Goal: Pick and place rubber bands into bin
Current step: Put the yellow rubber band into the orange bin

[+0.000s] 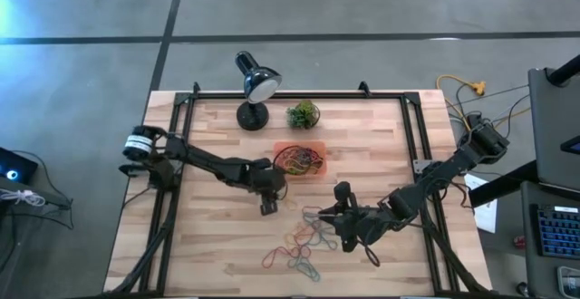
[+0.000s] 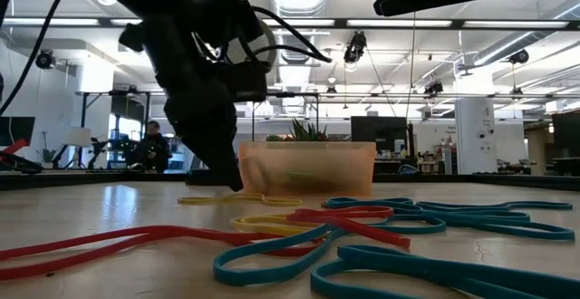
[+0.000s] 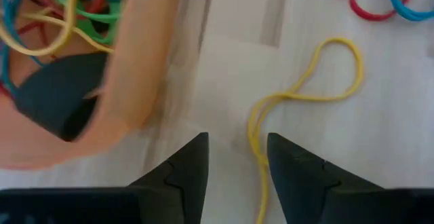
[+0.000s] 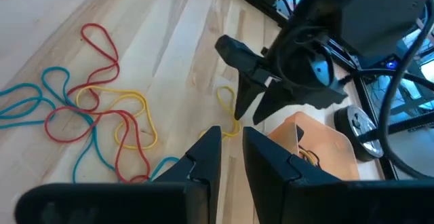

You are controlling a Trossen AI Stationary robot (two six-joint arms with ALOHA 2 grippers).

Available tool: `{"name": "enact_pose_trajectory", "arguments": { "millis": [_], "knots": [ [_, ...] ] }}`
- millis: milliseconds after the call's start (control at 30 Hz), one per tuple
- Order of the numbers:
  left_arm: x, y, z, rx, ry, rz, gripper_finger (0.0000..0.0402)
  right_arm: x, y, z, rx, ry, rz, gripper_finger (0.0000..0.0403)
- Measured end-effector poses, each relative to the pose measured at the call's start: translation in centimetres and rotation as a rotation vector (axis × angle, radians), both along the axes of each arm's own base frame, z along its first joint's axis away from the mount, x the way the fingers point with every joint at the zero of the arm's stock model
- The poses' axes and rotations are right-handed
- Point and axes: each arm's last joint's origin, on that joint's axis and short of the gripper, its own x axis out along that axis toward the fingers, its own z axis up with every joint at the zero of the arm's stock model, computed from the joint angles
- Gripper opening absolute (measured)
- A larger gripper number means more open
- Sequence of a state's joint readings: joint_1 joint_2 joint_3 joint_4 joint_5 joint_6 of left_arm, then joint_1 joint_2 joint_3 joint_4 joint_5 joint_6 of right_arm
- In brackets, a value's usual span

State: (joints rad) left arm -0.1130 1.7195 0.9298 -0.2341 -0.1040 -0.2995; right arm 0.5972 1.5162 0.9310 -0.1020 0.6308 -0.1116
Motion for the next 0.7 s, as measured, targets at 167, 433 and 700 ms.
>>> {"name": "enact_pose_trajectory", "arguments": {
  "millis": [167,433,700],
  "knots": [
    [0.1,0.5,0.1,-0.021,-0.001,0.002,0.0135,-0.1,0.0,-0.1,-0.006,0.009,0.000,0.0056],
    [0.3,0.3,-0.1,-0.105,-0.002,-0.050,0.0135,-0.1,-0.1,-0.2,-0.006,0.017,-0.004,0.0056],
    [0.6,0.2,-1.5,-0.123,0.038,-0.011,0.0135,-0.1,-0.1,-0.2,-0.005,0.017,-0.005,0.0056]
  ]
}}
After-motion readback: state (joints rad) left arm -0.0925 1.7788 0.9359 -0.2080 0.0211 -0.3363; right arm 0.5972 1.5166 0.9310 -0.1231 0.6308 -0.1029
